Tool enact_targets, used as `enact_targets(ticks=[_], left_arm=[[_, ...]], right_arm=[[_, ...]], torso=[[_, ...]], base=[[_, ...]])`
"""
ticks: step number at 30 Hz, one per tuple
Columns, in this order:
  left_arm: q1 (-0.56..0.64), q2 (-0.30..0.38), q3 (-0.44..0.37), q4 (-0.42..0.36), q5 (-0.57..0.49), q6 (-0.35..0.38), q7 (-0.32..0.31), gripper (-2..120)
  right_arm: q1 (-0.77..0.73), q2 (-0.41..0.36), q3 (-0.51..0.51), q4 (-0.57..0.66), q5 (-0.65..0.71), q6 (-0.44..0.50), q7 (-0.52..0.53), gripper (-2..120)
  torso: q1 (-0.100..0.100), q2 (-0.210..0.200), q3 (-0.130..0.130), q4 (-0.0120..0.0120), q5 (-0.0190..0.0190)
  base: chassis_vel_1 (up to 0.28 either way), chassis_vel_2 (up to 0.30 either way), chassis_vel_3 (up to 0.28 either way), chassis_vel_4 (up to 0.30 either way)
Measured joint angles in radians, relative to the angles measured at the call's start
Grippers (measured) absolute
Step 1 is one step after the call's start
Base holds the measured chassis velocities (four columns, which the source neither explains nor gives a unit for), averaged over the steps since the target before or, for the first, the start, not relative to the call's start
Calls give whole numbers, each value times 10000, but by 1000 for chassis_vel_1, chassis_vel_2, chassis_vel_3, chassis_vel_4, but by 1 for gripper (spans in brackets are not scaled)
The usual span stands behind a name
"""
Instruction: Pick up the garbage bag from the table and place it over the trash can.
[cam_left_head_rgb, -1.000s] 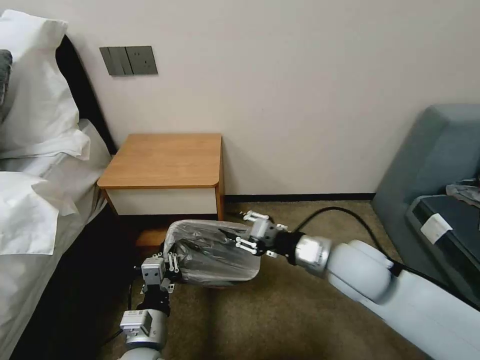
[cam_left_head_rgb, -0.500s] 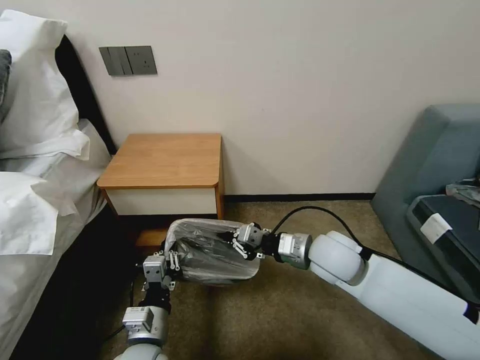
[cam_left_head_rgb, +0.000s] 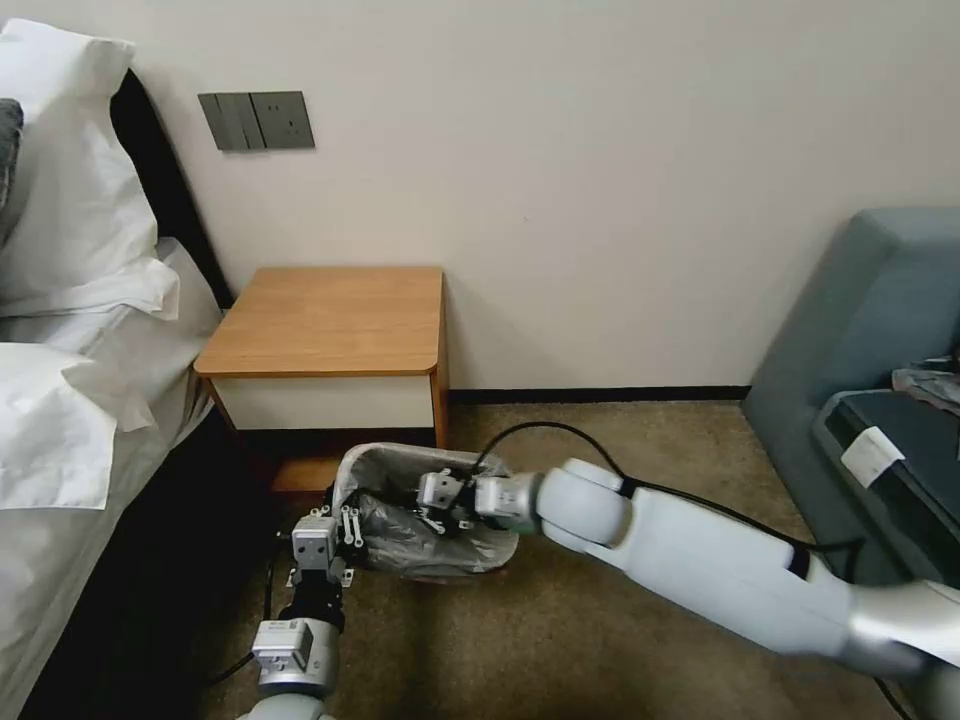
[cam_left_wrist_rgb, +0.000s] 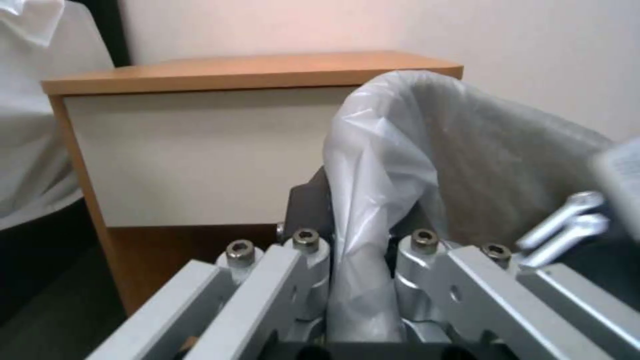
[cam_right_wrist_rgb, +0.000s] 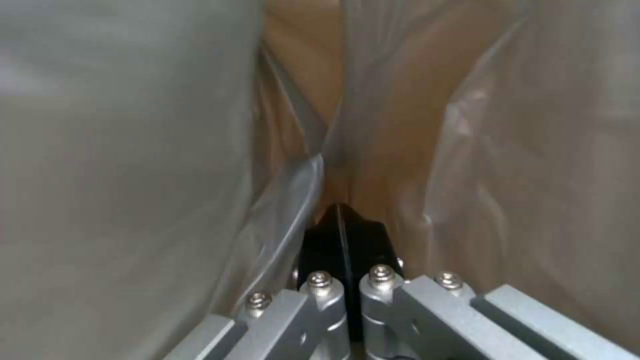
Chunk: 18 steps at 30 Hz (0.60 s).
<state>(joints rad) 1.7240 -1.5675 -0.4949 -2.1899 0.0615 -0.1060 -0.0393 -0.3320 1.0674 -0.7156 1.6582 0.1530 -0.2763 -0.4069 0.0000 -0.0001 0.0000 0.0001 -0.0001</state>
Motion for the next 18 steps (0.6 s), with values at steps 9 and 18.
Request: enact_targets(ticks=[9, 18], left_arm=[[174, -156, 8, -144, 52, -51, -45, 7], [153, -211, 83, -304, -672, 453, -414, 7]], right_arm=[[183, 807, -365, -830, -241, 41, -22, 0], [-749, 4, 734, 528, -28, 185, 1, 0]], torso=[[0, 0, 0, 0, 0], [0, 0, -1, -3, 2]], base=[[0, 0, 0, 0], [0, 0, 0, 0]])
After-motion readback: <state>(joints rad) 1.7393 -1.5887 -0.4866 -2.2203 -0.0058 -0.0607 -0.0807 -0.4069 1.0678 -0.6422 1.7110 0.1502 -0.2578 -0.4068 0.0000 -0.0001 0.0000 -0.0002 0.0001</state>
